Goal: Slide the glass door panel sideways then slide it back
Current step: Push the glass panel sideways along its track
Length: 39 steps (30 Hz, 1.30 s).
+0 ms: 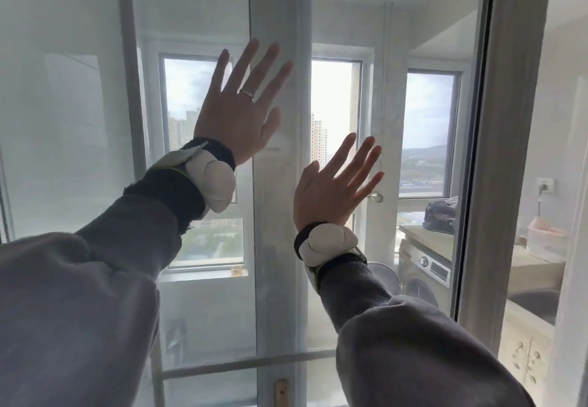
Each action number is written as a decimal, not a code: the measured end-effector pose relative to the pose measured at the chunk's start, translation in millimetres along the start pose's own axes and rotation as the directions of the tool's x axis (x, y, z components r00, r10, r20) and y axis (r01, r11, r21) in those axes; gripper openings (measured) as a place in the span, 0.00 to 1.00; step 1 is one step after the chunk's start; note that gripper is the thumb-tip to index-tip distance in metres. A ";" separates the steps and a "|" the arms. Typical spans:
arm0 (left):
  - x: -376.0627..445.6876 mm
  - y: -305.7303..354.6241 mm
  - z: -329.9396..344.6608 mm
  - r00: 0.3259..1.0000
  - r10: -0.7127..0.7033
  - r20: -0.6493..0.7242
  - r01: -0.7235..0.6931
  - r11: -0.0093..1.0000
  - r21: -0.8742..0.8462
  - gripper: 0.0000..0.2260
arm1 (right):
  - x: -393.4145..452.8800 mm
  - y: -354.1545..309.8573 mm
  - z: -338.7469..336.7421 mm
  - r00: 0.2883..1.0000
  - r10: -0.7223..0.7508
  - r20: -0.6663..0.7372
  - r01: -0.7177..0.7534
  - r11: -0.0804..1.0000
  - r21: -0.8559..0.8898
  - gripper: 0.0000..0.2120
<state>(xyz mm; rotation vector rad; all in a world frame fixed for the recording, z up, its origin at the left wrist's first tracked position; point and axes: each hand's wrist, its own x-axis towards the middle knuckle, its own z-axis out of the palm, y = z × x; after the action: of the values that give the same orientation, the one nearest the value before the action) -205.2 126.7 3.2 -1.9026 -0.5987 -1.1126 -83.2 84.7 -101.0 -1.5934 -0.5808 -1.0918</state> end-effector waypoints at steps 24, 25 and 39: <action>-26.2 -57.6 2.7 0.999 -0.007 -0.037 0.009 0.999 0.045 0.26 | -30.6 -52.7 5.8 1.000 -0.001 0.004 0.001 1.000 0.024 0.28; -27.3 -60.2 3.5 0.999 -0.007 -0.040 0.009 0.999 0.048 0.26 | -32.1 -55.2 5.8 1.000 -0.006 0.009 0.005 1.000 0.020 0.28; -47.8 -100.3 1.4 0.998 -0.012 -0.063 0.016 0.998 0.063 0.25 | -53.0 -93.9 13.1 0.998 -0.020 0.051 0.018 0.998 0.057 0.28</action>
<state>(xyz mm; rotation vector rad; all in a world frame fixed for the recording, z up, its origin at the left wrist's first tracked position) -301.3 182.3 3.3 -1.8051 -0.6058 -1.1446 -179.5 134.9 -101.4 -1.5740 -0.6570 -1.0421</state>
